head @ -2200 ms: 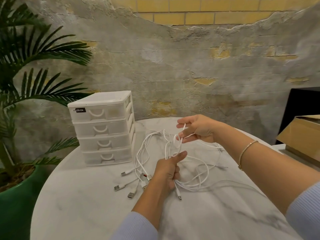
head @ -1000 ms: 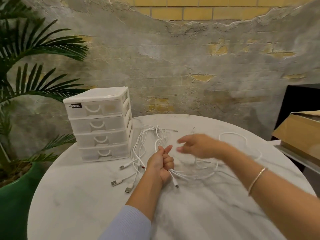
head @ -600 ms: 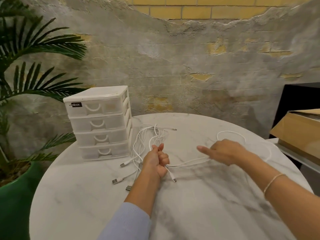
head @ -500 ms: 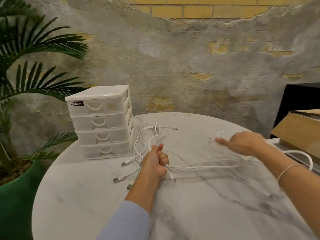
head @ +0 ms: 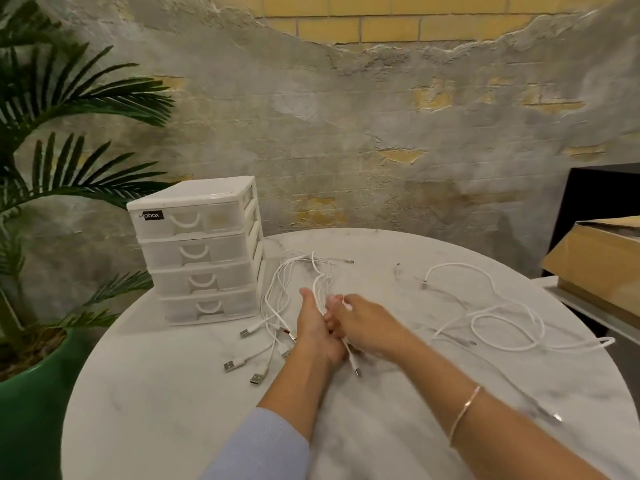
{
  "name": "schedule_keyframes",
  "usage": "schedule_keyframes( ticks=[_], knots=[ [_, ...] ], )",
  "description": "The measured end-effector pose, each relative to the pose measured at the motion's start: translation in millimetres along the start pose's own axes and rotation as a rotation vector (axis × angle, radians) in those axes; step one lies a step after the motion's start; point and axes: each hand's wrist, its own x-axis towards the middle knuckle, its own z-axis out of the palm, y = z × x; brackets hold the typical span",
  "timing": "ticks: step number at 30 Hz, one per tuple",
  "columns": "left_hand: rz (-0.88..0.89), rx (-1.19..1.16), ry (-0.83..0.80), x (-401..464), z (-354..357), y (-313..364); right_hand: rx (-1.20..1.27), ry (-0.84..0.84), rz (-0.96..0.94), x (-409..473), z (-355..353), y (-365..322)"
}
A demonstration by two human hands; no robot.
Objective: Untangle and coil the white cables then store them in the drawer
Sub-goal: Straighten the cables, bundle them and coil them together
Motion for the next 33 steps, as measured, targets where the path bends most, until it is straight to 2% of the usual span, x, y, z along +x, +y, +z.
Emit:
schedule_keyframes(
  ticks=[5,9,12,16,19,23,28,33],
  knots=[
    [0.009,0.131,0.081,-1,-4,-3,-0.217,0.025,0.012,-19,16,-10],
    [0.006,0.133,0.038,1,-5,-3,-0.521,0.042,-0.096,-16,18,-2],
    [0.001,0.121,0.018,3,-7,0,-0.614,0.071,-0.170,-11,22,4],
    [-0.033,0.047,0.012,4,-1,4,-0.392,0.066,-0.210,-12,5,20],
    [-0.043,0.110,-0.015,0,8,1,-0.215,0.092,-0.191,-10,-14,34],
    [-0.068,0.126,-0.025,0,7,1,-0.200,0.201,-0.120,12,-42,58],
    [-0.058,0.136,-0.005,6,-1,8,-0.493,0.386,0.065,29,-105,97],
    [-0.048,0.177,-0.004,7,4,1,-0.844,0.464,0.019,41,-131,81]
  ],
)
